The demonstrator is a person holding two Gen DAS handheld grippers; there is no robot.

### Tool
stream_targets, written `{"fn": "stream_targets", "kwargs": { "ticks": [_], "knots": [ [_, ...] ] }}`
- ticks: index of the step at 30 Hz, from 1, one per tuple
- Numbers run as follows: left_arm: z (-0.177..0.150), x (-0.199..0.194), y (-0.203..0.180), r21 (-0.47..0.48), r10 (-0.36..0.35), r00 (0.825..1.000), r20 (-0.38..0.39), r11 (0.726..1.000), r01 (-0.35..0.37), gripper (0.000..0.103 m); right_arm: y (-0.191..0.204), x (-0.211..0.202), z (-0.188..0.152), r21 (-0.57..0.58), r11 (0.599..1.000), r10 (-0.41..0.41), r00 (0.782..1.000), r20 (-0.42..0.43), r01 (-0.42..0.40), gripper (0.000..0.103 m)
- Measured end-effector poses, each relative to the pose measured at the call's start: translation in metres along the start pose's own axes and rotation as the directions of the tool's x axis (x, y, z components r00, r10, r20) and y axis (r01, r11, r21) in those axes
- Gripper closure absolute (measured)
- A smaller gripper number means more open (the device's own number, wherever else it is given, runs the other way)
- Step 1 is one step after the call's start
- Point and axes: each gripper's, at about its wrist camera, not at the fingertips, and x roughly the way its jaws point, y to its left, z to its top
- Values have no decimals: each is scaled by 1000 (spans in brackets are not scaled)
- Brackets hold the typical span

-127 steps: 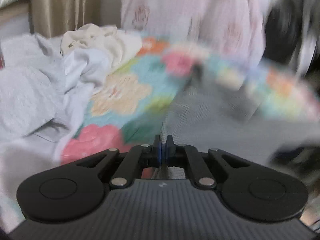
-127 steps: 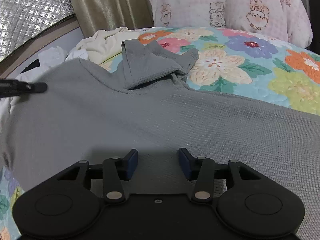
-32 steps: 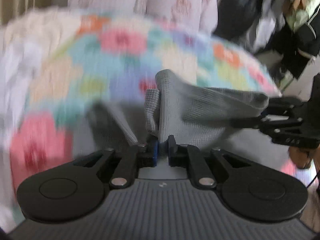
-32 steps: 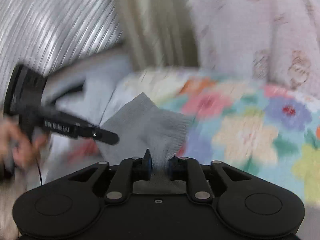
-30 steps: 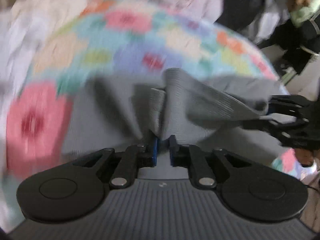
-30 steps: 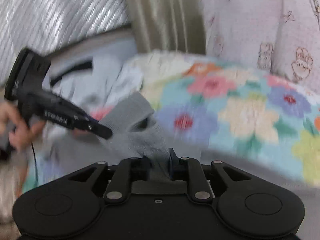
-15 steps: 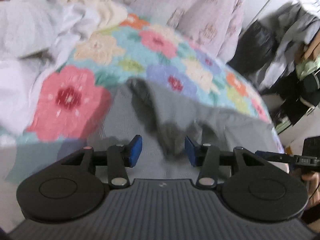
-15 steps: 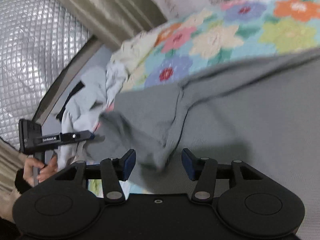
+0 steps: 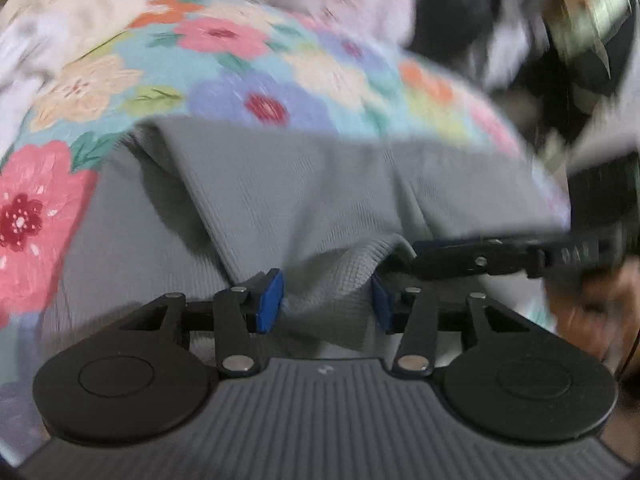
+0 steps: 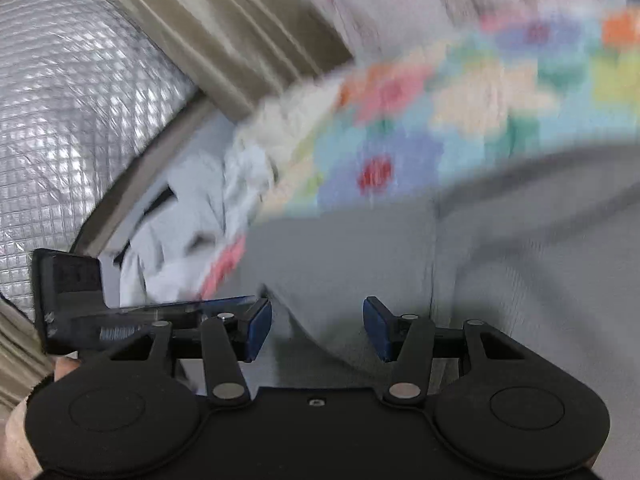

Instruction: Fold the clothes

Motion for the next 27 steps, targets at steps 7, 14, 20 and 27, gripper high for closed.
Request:
{"fn": "stream_targets", "kwargs": {
  "ticks": [7, 14, 20, 27],
  "knots": [
    [-1, -37, 6, -29, -28, 995, 94, 999, 31, 50, 12, -31, -11, -141, 990, -40, 996, -84, 28, 46],
    [16, -20, 77, -294, 31, 992, 121, 956, 6, 43, -35, -40, 14, 71, 995, -79, 993, 91, 72, 33],
    [16, 13, 85, -327, -58, 993, 102, 941, 89, 43, -70, -26, 9, 255, 967, -22, 995, 97, -4, 33],
    [62, 41, 83, -262, -64, 994, 83, 961, 83, 97, -53, 18, 42, 151, 988, 44, 999, 10, -45, 34]
  ]
}}
